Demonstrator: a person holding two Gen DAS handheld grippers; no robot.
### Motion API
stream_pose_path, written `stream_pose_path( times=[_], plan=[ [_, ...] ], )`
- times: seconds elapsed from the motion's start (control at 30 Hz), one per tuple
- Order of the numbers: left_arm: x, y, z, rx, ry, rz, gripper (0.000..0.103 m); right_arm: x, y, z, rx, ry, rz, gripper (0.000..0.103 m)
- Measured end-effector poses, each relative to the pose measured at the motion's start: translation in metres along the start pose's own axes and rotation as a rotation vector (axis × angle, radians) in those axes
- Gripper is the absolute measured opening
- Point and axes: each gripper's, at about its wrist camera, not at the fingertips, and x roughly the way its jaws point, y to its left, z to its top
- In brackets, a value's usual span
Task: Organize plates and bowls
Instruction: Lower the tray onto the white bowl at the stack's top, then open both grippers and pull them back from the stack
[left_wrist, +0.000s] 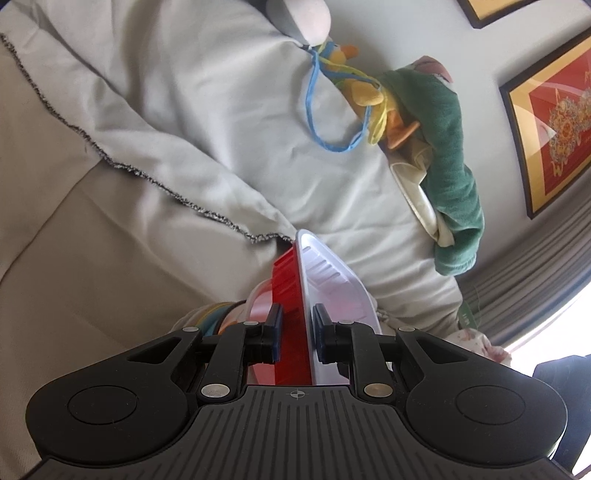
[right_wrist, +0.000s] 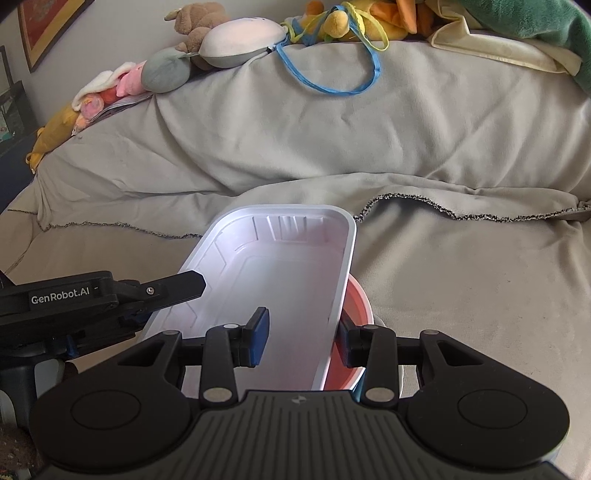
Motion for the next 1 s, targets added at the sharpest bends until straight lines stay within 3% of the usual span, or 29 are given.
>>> stream_pose_path(
  times=[0.37, 0.6, 0.67, 0.77, 0.83, 0.9, 1.0],
  plan=[
    [-0.013, -0.037, 0.003, 0.094, -0.023, 0.108, 0.020, -0.014, -0.007, 0.001, 0.016, -0.032, -0.026, 0.038],
    [-0.050, -0.083, -0.020, 0.217, -0.058, 0.305, 0.021, -0.046, -0.013, 0.000, 0.014, -0.100, 0.007, 0.041],
    [-0.067, -0.101, -0.040, 0.287, -0.084, 0.346, 0.021, -0.064, -0.016, -0.004, 0.019, -0.143, 0.046, 0.049],
    [-0.082, -0.127, -0.073, 0.389, -0.073, 0.384, 0.021, -0.099, -0.021, -0.018, 0.010, -0.235, 0.061, 0.071],
    [-0.091, -0.141, -0.097, 0.448, -0.056, 0.402, 0.021, -0.126, -0.026, -0.034, 0.009, -0.308, 0.056, 0.092],
    [-0.100, -0.150, -0.121, 0.493, -0.041, 0.413, 0.018, -0.149, -0.032, -0.055, 0.021, -0.359, 0.043, 0.103],
    [-0.109, -0.154, -0.154, 0.526, -0.012, 0.441, 0.018, -0.161, -0.038, -0.088, 0.033, -0.313, 0.001, 0.103]
  ],
)
